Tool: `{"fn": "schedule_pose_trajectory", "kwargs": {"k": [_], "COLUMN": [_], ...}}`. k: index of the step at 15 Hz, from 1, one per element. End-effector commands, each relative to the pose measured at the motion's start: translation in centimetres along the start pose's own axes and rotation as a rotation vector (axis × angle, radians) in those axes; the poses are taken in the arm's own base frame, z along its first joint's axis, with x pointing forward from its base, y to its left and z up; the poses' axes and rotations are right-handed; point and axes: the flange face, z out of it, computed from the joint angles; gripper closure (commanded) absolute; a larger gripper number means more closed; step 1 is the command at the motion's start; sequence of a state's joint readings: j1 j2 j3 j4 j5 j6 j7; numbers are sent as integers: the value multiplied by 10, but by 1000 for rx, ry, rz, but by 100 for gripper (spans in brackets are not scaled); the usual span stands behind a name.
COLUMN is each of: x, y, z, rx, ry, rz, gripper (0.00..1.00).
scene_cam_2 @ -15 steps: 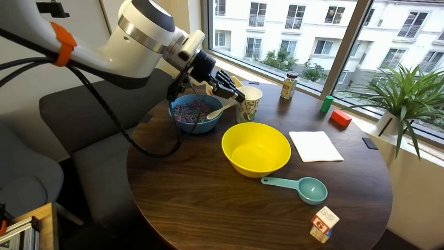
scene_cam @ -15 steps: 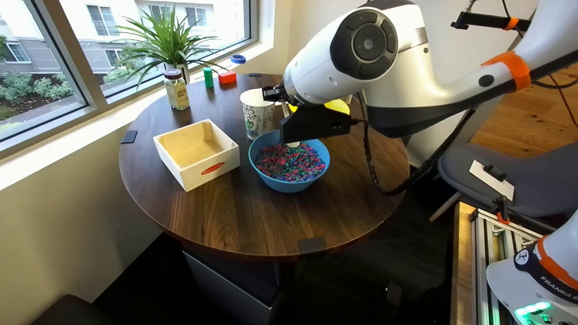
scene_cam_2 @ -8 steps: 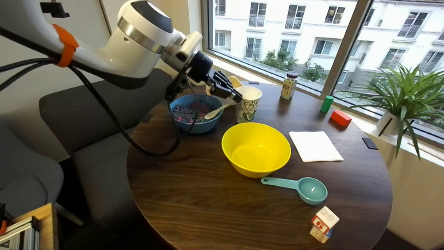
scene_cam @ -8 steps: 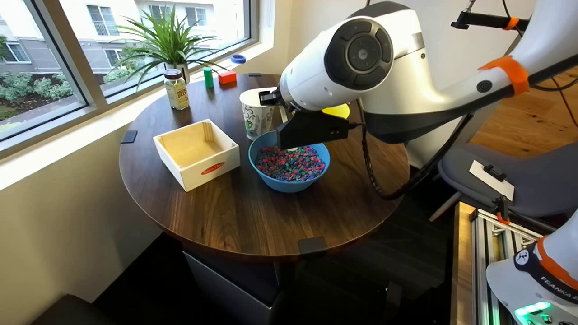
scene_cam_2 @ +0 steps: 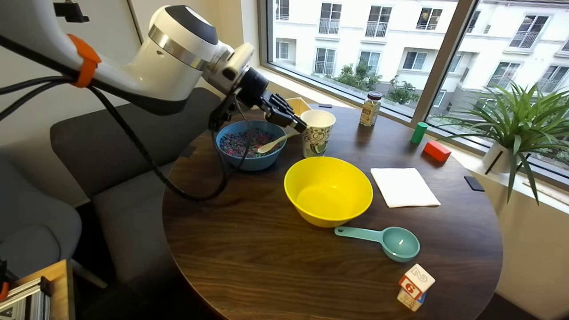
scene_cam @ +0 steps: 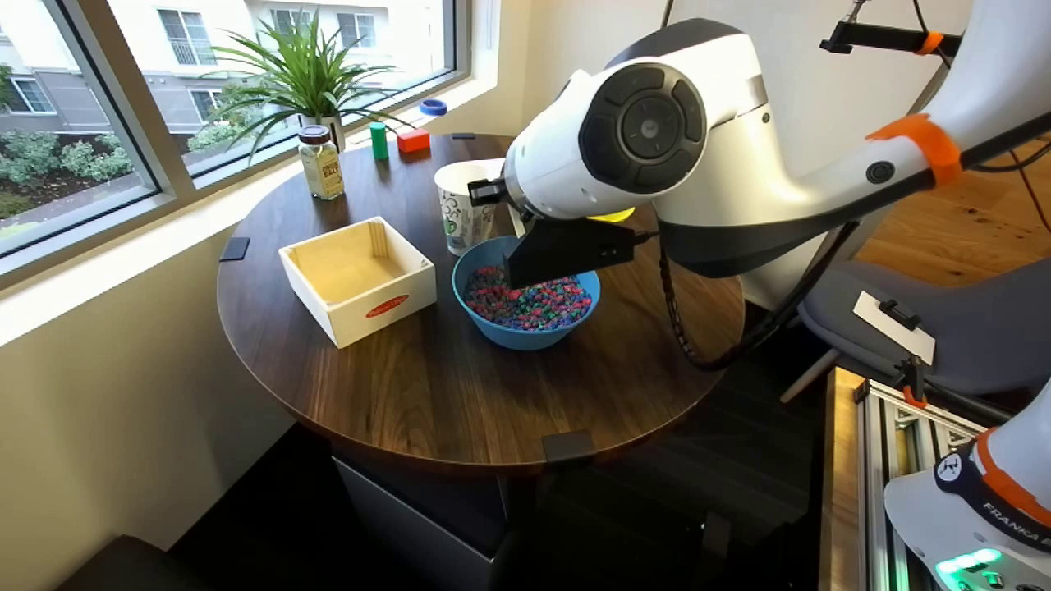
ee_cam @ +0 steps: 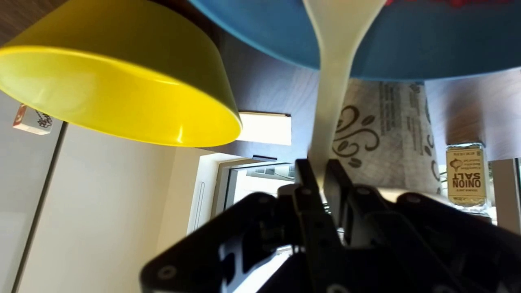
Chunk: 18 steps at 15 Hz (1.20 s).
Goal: Use the spoon to scoop out of the blue bowl, empty the content into the yellow bowl and the cup and place the spoon back
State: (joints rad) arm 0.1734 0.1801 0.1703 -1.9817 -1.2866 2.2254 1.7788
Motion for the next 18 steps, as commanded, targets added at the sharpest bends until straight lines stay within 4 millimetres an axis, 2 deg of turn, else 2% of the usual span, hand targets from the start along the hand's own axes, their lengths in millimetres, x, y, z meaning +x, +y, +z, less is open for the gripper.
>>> {"fn": "schedule_pose_trajectory", "kwargs": {"k": [1,9,18], "x": [-7,-6,13], "y": [-4,-2,3], "z": [-2,-4,0], "rx": [0,11,50], "ry": [-17,-94,-248], "rz": [-28,-43,8], "gripper": [97,97,97]}}
